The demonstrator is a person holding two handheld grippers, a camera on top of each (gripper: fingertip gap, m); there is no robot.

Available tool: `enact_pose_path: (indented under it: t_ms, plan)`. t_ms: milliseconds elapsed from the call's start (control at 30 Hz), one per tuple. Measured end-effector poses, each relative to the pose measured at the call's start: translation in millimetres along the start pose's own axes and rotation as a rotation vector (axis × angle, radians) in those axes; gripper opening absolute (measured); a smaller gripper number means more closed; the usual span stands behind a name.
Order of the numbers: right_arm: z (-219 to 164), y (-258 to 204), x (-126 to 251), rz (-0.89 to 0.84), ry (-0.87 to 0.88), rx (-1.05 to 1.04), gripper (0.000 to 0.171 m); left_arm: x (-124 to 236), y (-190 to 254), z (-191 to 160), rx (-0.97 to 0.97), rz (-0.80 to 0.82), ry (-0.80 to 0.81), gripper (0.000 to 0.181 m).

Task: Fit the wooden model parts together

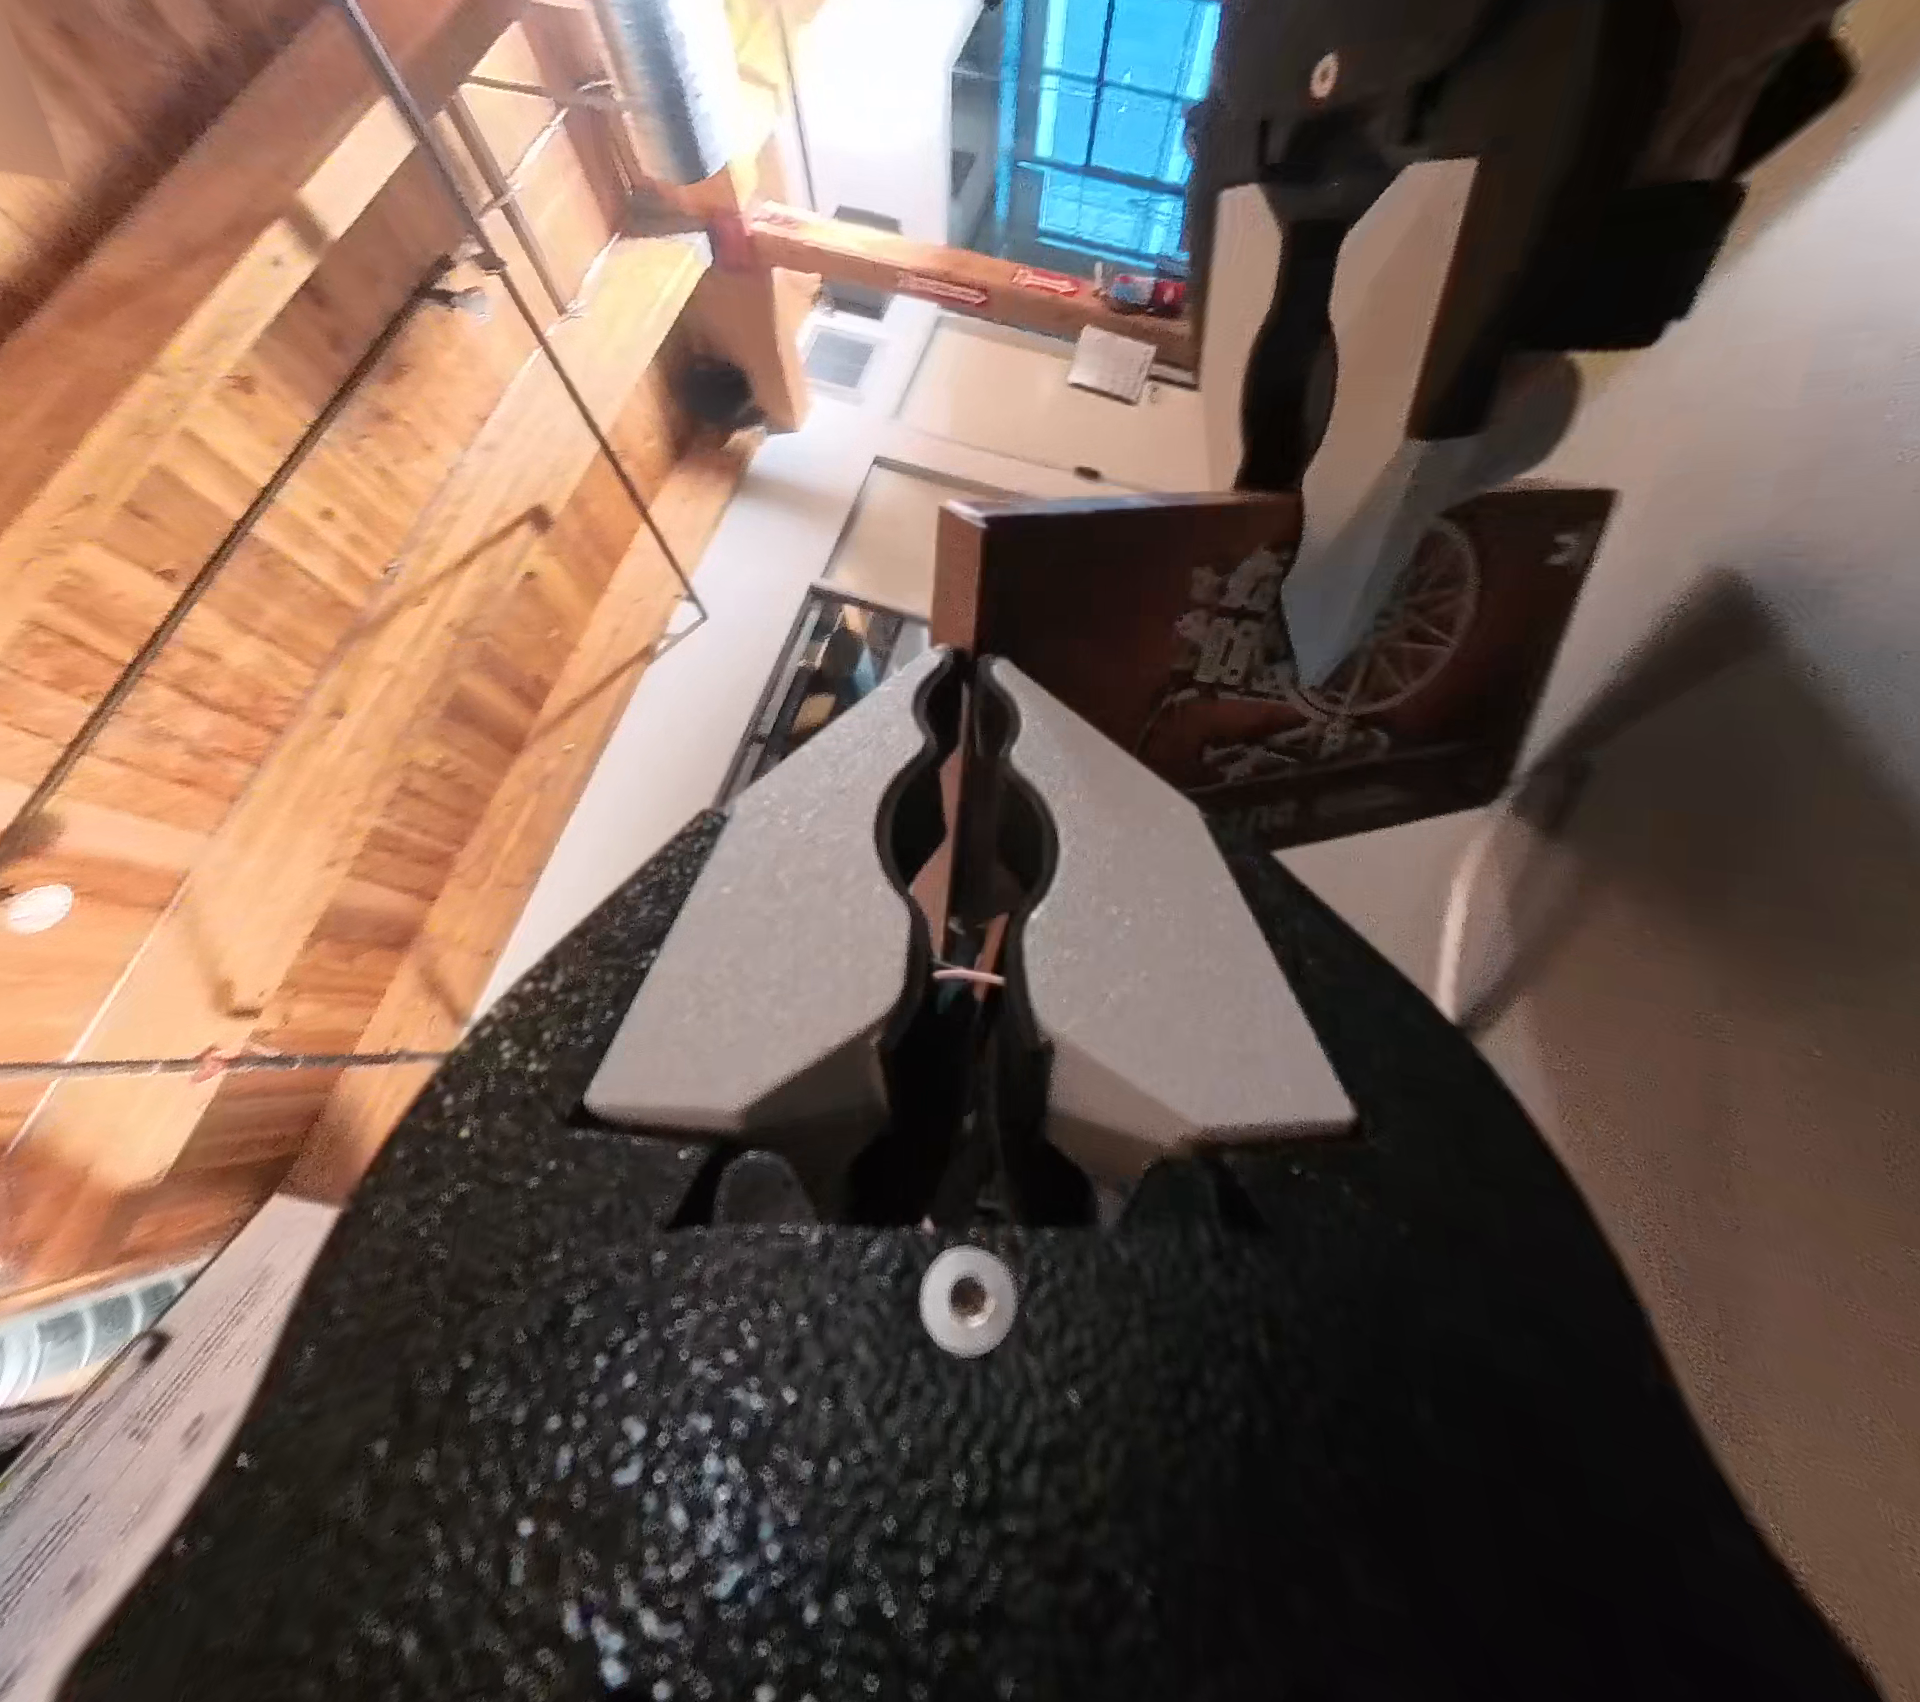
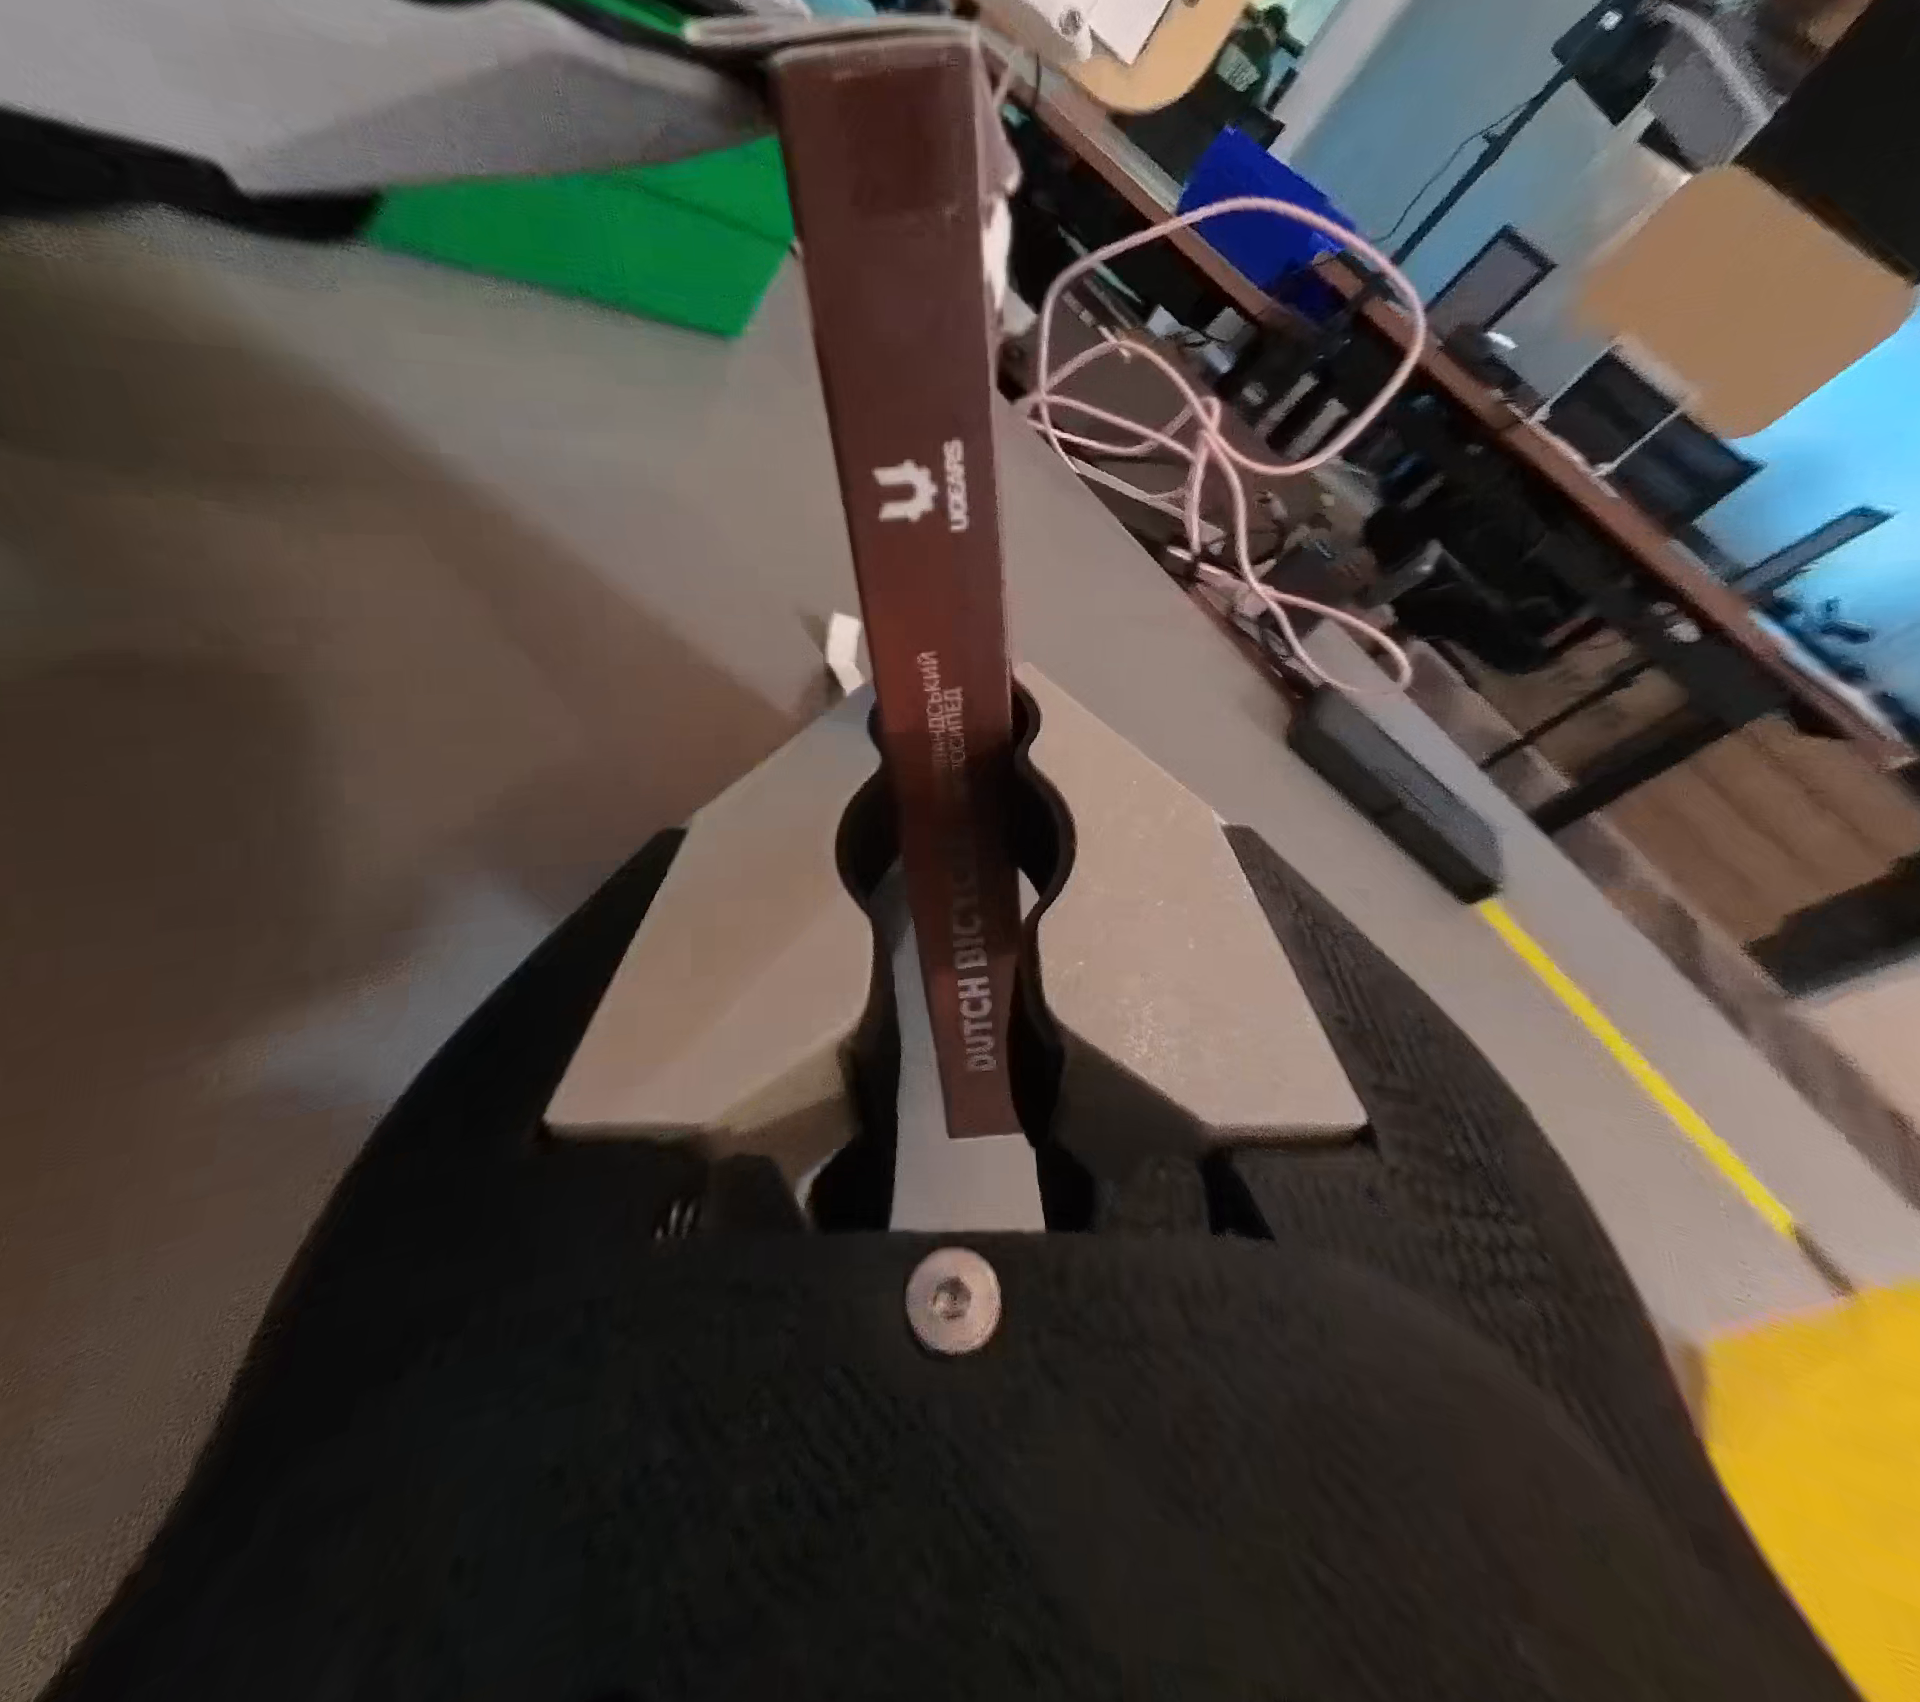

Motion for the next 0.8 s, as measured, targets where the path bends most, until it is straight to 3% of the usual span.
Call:
enact_pose_path:
  t_ms: [33, 133, 233, 300, 467, 633, 700, 800]
  plan:
    - [1.9, -1.8, -1.2, 0.007, 0.006, -0.013, 0.013, -0.8, -2.8, -0.7, 0.018, 0.016, -0.003, 0.000]
    - [2.2, -2.9, -3.8, -0.013, 0.002, 0.027, 0.013, 0.4, -5.5, -5.1, 0.119, 0.006, 0.017, 0.001]
    - [-4.3, 0.2, -3.6, -0.114, -0.033, 0.291, 0.013, 5.1, -7.6, -12.1, 0.188, 0.017, 0.046, 0.006]
    - [-9.9, 1.7, -1.9, -0.175, -0.065, 0.503, 0.013, 5.3, -3.0, -16.9, 0.172, -0.054, 0.044, 0.041]
    - [-17.9, -2.2, 1.5, -0.218, -0.089, 0.791, 0.013, 8.0, 10.8, -16.5, 0.180, -0.325, 0.106, 0.064]
    - [-14.6, -12.7, 1.7, -0.232, -0.066, 0.919, 0.013, 10.3, 28.7, -11.1, 0.107, -0.485, 0.121, 0.046]
    - [-13.1, -14.9, 2.2, -0.226, -0.053, 0.908, 0.013, 11.6, 30.6, -8.1, 0.049, -0.482, 0.130, 0.023]
    - [-11.3, -11.1, 2.7, -0.212, -0.049, 0.789, 0.013, 9.7, 25.2, -6.4, -0.006, -0.411, 0.109, 0.018]
Point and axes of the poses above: each gripper's, where its closed fingertips meet, x back along the fingers, z out of its top, y = z × x across the jaws, the point moved 8 cm from there along x, back along the fingers, and after that the axes turned 10 degrees about -x, right-handed, at the moved point
